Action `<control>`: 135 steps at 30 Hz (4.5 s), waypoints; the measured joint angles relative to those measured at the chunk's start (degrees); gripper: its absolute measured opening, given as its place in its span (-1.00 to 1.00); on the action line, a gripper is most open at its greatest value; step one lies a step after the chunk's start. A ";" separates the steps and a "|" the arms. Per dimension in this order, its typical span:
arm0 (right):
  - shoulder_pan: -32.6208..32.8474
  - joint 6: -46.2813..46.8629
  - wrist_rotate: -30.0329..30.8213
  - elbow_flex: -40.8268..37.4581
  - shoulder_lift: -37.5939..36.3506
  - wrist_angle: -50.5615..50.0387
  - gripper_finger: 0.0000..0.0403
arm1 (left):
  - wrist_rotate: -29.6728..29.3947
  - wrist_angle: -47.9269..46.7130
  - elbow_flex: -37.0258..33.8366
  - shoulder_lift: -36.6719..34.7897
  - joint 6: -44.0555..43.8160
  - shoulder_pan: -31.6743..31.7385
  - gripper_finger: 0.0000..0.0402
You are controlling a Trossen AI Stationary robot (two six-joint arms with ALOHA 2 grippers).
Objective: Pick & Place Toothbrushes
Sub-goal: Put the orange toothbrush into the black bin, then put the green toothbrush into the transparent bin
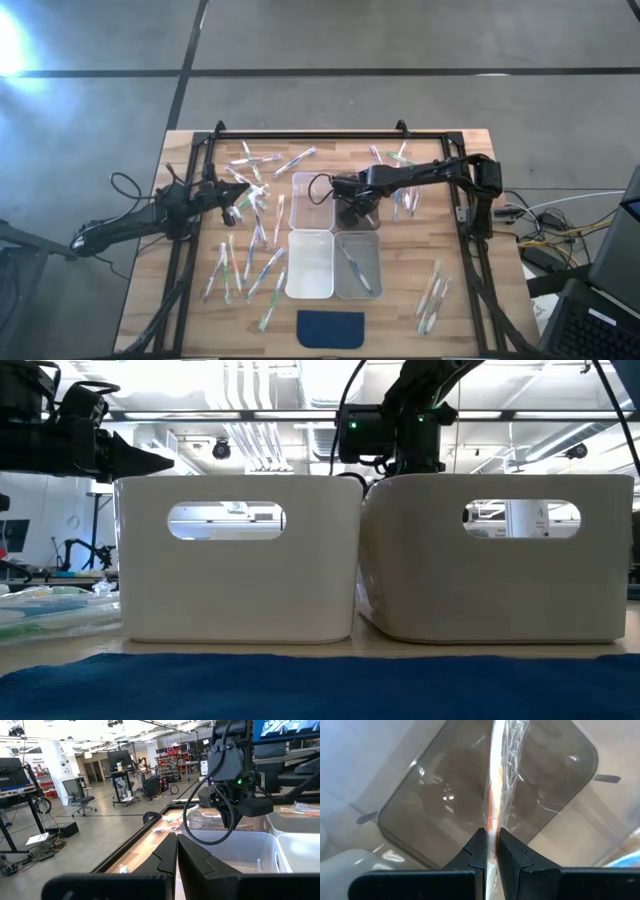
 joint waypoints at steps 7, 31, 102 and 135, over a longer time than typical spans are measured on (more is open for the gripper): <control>0.00 -0.02 -0.06 -0.87 0.00 2.43 -0.91 | 0.01 0.00 0.00 0.00 0.00 0.00 -0.92; -0.26 -1.16 -1.07 1.48 0.46 2.51 -0.29 | 0.00 0.00 0.00 0.00 0.00 0.02 -0.92; 8.99 -41.37 1.06 -49.52 -69.92 36.57 -0.96 | -0.01 -0.01 0.00 0.09 0.00 0.07 -0.92; 8.98 -37.91 -0.37 -71.30 -101.77 41.43 -0.96 | -0.01 0.01 0.00 0.09 0.00 0.00 -0.92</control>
